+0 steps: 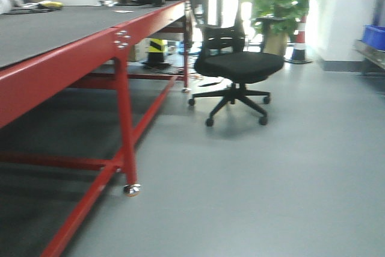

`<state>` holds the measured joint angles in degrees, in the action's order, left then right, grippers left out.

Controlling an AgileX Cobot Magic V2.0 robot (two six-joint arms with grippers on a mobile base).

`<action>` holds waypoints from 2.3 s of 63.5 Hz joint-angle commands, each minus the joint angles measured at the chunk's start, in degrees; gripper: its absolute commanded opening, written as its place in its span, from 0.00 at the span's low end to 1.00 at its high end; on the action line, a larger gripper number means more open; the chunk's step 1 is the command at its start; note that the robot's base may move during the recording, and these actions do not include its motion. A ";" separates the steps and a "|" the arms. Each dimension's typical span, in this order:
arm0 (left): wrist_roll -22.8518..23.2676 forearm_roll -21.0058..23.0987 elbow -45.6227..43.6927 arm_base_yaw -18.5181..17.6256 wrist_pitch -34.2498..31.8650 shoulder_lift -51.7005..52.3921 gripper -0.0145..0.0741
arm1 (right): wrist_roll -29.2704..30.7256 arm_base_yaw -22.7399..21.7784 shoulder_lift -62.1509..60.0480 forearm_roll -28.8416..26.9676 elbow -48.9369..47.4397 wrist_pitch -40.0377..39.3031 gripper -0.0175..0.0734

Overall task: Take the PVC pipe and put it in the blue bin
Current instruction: 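Drive the base away from the table while holding both pipe pieces, then drive the base up to the steel shelf of blue bins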

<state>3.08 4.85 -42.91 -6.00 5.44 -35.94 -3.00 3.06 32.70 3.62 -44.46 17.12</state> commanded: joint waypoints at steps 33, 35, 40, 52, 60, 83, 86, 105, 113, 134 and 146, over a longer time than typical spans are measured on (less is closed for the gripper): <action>-0.06 -0.07 -0.12 0.12 -1.30 0.18 0.04 | 0.14 0.08 -0.39 0.55 -0.03 -1.77 0.01; -0.06 -0.07 -0.12 0.12 -1.30 0.18 0.04 | 0.14 0.08 -0.39 0.55 -0.03 -1.77 0.01; -0.06 -0.07 -0.12 0.12 -1.30 0.18 0.04 | 0.14 0.08 -0.39 0.55 -0.03 -1.77 0.01; -0.06 -0.07 -0.12 0.12 -1.30 0.18 0.04 | 0.14 0.08 -0.39 0.55 -0.03 -1.77 0.01; -0.06 -0.07 -0.12 0.12 -1.30 0.18 0.04 | 0.14 0.08 -0.39 0.55 -0.03 -1.77 0.01; -0.06 -0.07 -0.12 0.12 -1.30 0.18 0.04 | 0.14 0.08 -0.39 0.55 -0.03 -1.77 0.01; -0.06 -0.07 -0.12 0.12 -1.30 0.18 0.04 | 0.14 0.08 -0.39 0.55 -0.03 -1.80 0.01; -0.06 -0.07 -0.12 0.12 -1.30 0.18 0.04 | 0.14 0.08 -0.39 0.55 -0.03 -1.80 0.01; -0.06 -0.07 -0.12 0.12 -1.30 0.18 0.04 | 0.14 0.08 -0.39 0.55 -0.03 -1.80 0.01; -0.06 -0.07 -0.12 0.12 -1.30 0.18 0.04 | 0.14 0.08 -0.39 0.55 -0.03 -1.80 0.01; -0.06 -0.07 -0.12 0.12 -1.30 0.18 0.04 | 0.14 0.08 -0.39 0.55 -0.03 -1.80 0.01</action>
<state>3.08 4.85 -42.91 -6.00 5.44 -35.94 -3.00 3.06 32.60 3.62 -44.46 17.12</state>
